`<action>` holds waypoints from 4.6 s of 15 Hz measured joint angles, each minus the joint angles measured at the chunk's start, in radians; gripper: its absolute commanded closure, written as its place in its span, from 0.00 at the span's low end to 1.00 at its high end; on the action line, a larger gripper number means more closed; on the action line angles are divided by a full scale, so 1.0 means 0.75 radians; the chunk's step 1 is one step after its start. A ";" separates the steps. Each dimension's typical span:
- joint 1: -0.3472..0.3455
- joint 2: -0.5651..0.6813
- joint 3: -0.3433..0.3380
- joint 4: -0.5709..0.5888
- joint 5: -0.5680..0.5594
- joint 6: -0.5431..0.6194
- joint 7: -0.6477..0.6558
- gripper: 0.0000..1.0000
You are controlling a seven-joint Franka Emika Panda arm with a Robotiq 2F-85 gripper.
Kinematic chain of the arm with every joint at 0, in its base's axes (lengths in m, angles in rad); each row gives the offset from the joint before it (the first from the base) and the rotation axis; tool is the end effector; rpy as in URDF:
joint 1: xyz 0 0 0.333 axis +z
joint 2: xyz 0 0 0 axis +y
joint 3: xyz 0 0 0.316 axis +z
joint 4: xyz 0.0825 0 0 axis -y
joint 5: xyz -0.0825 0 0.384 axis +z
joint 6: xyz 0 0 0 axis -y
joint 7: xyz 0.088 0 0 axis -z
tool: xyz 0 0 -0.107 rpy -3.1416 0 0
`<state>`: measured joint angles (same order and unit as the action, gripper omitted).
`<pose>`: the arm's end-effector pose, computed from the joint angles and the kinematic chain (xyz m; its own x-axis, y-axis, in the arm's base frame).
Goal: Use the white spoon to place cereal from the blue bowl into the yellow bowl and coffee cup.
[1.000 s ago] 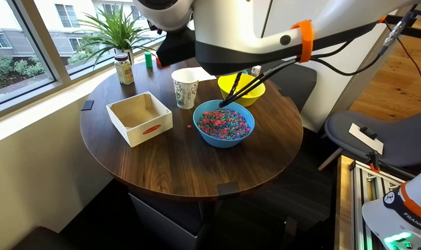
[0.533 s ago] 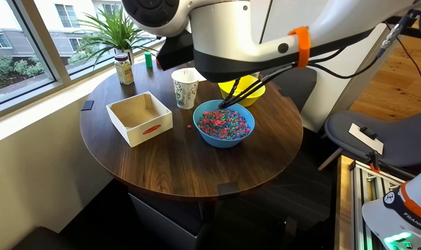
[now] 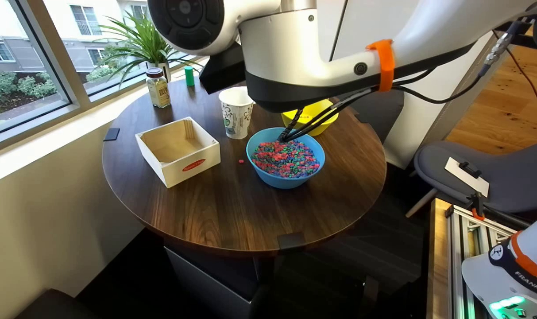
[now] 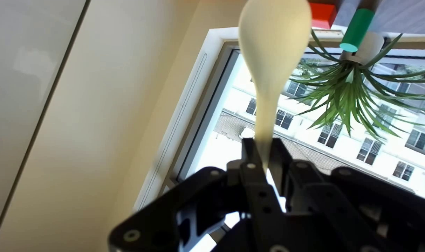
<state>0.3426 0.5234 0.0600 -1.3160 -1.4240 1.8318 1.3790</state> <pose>0.7036 0.2011 0.4999 0.4497 0.0555 0.8914 -0.6957 -0.6041 0.3886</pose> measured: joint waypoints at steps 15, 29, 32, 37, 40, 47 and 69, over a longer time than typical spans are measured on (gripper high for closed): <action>-0.138 -0.093 0.077 0.144 0.663 -0.003 -0.236 0.97; -0.165 -0.109 0.126 0.144 0.926 -0.030 -0.252 0.97; -0.189 -0.124 0.153 0.144 1.122 -0.038 -0.245 0.97; -0.224 -0.198 0.175 0.125 1.411 -0.189 -0.193 0.97; -0.254 -0.269 0.174 0.046 1.491 -0.231 -0.187 0.97; -0.308 -0.454 0.149 -0.289 1.602 -0.166 -0.221 0.97; -0.356 -0.810 0.046 -0.904 1.638 -0.088 -0.366 0.97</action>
<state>0.0754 -0.0843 0.0948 -1.9941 -0.1956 1.7661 1.1044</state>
